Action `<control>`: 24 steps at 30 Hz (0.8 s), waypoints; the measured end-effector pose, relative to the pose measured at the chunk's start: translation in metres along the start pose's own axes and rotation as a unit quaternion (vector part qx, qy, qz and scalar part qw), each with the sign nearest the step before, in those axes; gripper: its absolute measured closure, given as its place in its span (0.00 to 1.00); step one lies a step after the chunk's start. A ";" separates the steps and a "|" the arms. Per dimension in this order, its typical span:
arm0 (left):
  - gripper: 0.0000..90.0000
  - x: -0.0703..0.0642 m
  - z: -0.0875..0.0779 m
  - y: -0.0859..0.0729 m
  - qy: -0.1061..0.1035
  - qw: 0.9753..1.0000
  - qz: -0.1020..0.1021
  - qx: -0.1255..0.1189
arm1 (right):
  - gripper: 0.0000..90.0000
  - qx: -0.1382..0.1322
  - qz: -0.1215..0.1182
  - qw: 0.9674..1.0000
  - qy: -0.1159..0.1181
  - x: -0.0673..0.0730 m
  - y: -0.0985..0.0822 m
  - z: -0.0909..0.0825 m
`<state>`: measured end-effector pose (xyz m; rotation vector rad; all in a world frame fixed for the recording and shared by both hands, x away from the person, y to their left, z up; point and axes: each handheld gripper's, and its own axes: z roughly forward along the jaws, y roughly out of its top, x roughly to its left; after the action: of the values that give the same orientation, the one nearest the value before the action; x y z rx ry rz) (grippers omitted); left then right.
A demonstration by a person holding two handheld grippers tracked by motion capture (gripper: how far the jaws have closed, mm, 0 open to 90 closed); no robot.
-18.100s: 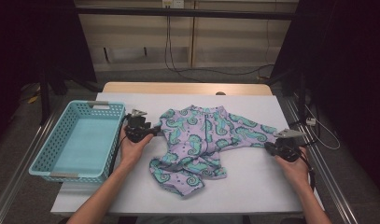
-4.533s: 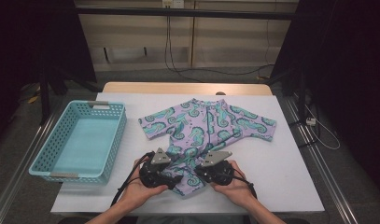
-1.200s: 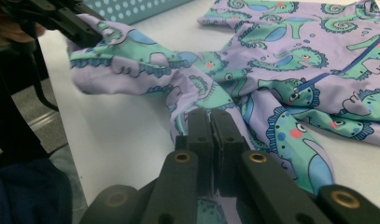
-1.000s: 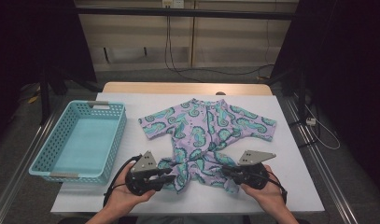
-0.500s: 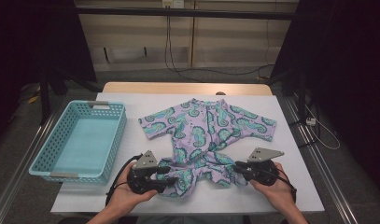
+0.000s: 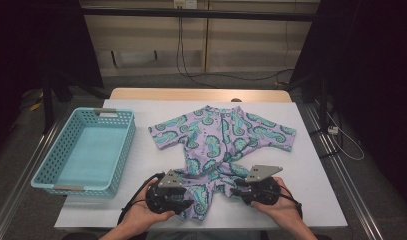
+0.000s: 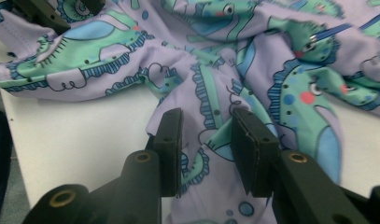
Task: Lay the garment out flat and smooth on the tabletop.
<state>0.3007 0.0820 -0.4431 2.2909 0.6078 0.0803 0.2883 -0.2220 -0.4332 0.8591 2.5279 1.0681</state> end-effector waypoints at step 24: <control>0.49 -0.020 -0.013 0.001 -0.006 0.999 0.018 -0.034 | 0.82 -0.005 -0.035 0.999 0.024 0.034 0.008 0.003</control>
<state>0.2802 0.0802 -0.4306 2.2354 0.5485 0.1028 0.2662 -0.1957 -0.4298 0.7452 2.5682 1.0919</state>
